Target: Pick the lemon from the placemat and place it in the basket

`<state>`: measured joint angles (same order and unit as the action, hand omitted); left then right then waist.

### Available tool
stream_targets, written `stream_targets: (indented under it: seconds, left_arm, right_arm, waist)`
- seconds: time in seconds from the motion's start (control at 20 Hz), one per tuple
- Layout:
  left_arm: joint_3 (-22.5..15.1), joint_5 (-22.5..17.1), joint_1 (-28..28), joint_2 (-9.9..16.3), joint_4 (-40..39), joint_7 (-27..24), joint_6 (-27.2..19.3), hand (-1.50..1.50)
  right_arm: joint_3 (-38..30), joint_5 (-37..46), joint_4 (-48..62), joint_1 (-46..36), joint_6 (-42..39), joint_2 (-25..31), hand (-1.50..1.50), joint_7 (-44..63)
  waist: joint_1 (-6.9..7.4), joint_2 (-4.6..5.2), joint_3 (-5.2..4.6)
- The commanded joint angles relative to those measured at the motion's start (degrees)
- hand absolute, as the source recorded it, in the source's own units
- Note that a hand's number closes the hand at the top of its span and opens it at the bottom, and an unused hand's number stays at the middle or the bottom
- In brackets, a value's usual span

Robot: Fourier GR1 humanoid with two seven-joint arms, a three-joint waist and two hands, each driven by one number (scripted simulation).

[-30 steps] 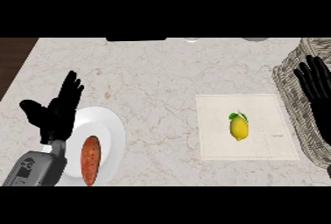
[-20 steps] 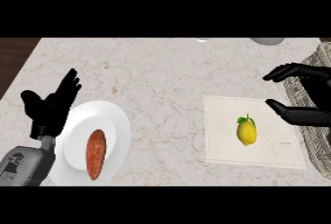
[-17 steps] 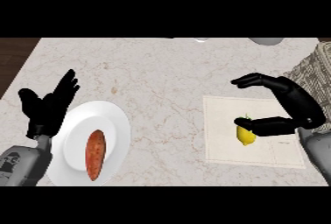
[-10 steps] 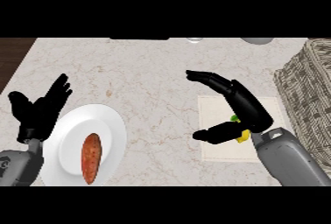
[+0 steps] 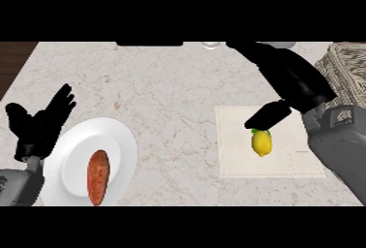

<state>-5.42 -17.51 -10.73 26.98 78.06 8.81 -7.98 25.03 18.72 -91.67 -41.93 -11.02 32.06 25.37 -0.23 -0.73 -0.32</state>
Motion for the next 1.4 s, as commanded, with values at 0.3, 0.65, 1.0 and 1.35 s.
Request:
stream_targets:
  seconds: [0.3,0.65,1.0,1.35]
  left_arm:
    - [1.2,-0.1,0.3,-0.5,-0.3,-0.1,1.1,0.00]
    - [0.9,3.1,-0.7,-2.5,-0.9,0.0,-0.4,0.00]
    - [3.8,0.5,-0.1,-0.4,1.7,3.5,3.1,0.00]
    - [5.5,2.7,-1.3,-0.8,1.8,3.7,3.6,0.00]
  right_arm:
    - [-7.0,-15.6,2.4,-12.1,-29.2,7.2,-1.50,19.3]
    - [-16.3,-26.9,3.8,-10.5,-36.6,9.9,-1.50,21.0]
    - [-26.9,-25.9,-9.2,8.2,-32.4,13.9,-1.50,10.6]
    - [-28.5,-16.5,-13.6,21.1,-31.7,8.1,-1.50,1.3]
  waist:
    - [0.00,0.38,0.21]
    - [0.06,0.63,0.29]
    - [-0.44,0.63,0.42]
    - [0.11,0.75,0.38]
